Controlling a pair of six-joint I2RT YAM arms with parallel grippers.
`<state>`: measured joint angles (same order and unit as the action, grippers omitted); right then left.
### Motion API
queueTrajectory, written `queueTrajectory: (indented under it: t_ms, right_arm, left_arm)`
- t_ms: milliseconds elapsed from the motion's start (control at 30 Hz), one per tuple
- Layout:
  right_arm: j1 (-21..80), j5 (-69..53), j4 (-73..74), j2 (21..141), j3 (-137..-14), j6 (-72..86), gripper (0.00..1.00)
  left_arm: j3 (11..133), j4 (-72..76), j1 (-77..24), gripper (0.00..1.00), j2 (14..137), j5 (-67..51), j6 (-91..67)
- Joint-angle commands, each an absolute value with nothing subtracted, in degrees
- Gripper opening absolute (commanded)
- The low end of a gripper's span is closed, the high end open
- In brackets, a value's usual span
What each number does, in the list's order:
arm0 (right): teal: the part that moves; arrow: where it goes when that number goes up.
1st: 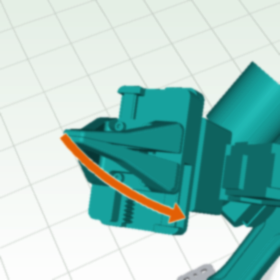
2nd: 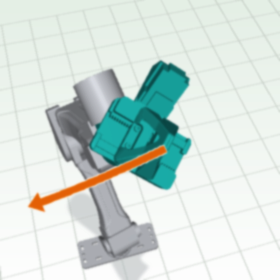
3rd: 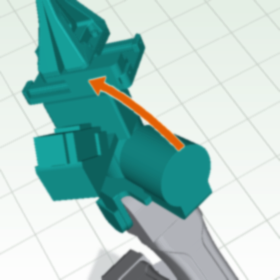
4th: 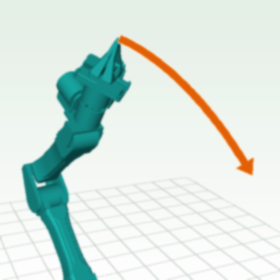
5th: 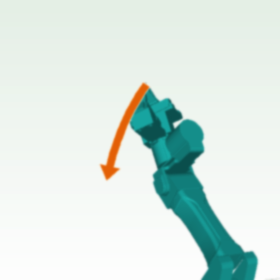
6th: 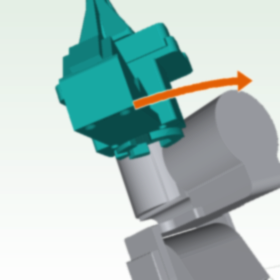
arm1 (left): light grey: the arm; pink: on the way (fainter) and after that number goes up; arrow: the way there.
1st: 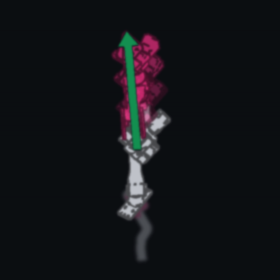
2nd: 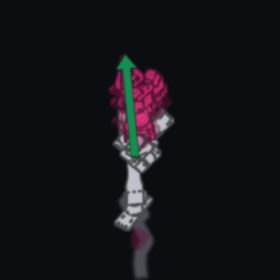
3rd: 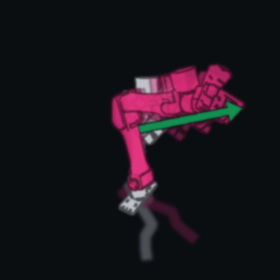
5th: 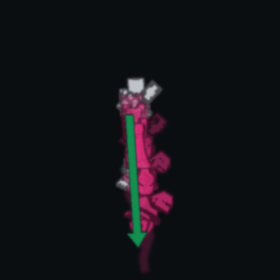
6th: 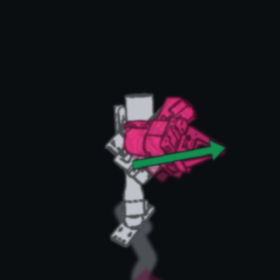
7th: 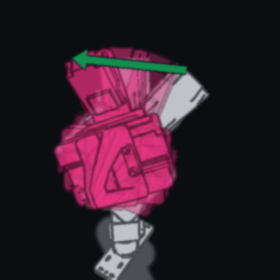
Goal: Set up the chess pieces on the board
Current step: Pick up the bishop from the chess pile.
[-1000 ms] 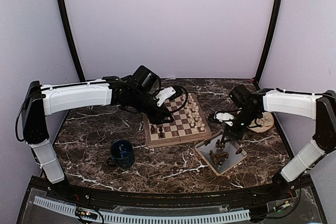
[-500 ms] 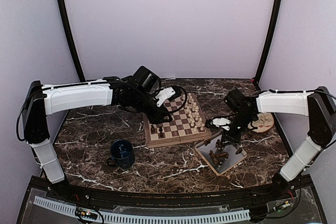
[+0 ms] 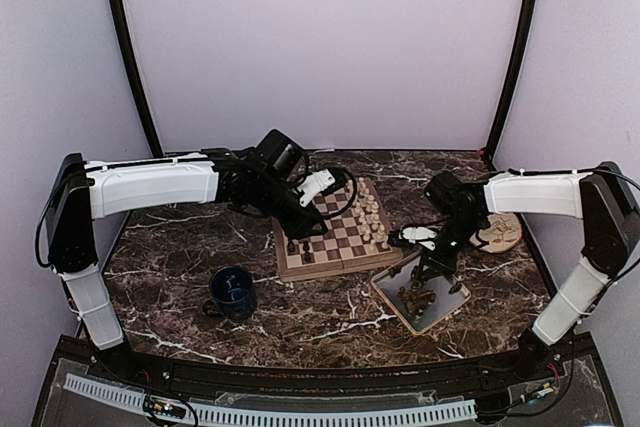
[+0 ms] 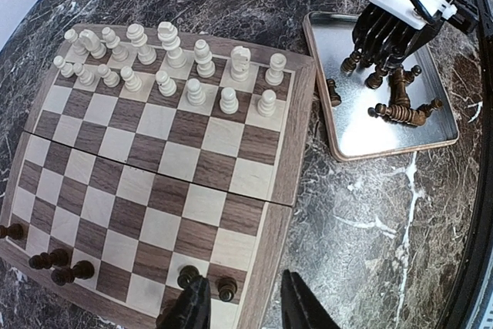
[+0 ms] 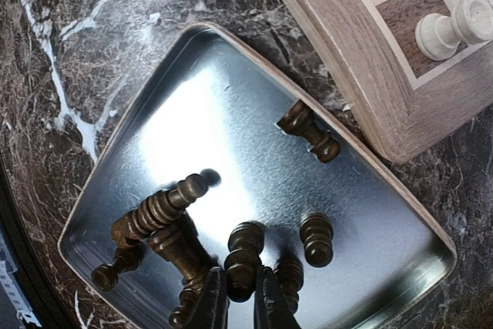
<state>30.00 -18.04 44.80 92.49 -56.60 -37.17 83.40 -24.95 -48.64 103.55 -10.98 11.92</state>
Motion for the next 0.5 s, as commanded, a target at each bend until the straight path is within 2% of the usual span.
queueTrajectory:
  t_ms: [0, 233, 467]
  right_arm:
    - [30.4, -21.8, 48.8, 90.4, -58.8, -38.3, 0.08]
    - [30.4, -19.4, 50.8, 88.9, -61.8, -38.1, 0.07]
    - [30.6, -19.1, 51.1, 90.7, -72.4, -36.0, 0.08]
  left_arm:
    - [82.9, -25.9, -49.0, 0.34, 103.6, -10.1, 12.8]
    - [82.9, -25.8, -49.2, 0.34, 103.7, -7.5, 12.2]
    - [85.4, -27.2, -47.8, 0.33, 104.4, 6.4, 5.6]
